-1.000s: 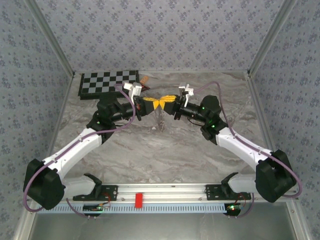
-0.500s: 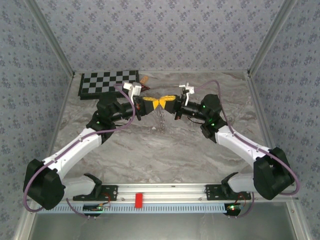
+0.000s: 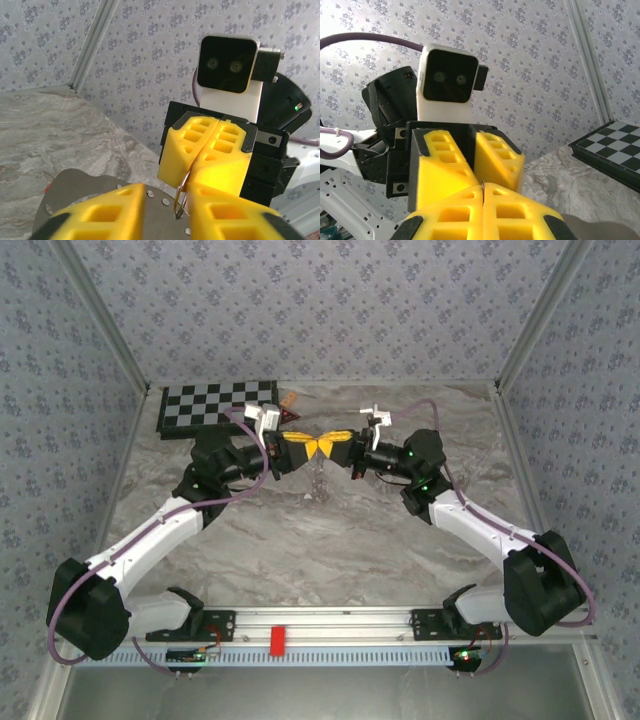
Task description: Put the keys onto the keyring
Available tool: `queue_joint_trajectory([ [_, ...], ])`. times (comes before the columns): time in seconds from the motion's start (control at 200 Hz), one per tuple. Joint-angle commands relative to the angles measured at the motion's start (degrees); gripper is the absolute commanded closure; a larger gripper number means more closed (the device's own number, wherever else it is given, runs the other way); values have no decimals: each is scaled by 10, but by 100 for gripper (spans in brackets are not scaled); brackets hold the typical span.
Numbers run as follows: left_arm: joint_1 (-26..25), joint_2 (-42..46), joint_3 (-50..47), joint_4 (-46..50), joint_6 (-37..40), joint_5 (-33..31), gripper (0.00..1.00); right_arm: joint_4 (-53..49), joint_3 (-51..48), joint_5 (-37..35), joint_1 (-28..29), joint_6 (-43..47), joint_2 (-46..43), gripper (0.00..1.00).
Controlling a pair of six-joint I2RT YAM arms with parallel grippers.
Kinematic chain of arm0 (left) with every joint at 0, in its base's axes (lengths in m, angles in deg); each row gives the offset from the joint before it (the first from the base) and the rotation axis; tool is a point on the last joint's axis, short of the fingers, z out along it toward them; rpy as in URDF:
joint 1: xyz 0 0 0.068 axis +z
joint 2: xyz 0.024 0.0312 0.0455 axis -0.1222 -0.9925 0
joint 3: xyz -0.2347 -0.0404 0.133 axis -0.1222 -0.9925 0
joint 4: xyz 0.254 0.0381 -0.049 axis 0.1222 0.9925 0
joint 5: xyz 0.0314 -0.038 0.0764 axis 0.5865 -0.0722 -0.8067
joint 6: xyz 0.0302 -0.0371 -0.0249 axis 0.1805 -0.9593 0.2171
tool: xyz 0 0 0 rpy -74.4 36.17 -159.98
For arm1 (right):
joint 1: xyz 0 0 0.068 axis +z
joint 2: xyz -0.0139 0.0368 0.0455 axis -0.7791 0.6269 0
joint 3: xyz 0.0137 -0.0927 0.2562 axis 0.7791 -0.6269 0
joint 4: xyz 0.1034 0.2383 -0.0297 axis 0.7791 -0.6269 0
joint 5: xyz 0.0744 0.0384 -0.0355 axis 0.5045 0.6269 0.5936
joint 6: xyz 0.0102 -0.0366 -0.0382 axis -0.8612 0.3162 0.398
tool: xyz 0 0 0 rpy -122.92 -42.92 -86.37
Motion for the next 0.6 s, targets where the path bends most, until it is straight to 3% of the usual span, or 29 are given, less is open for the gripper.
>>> queue_joint_trajectory([
  [0.0,10,18,-7,-58,-28,20,69,36,-2,9,-4,-13,1,100],
  [0.13,27,16,-18,-99,-64,24,59,37,-4,10,-4,-13,-1,100],
  [0.595,28,-17,-17,-137,-104,54,58,37,-4,4,-6,-7,2,100],
])
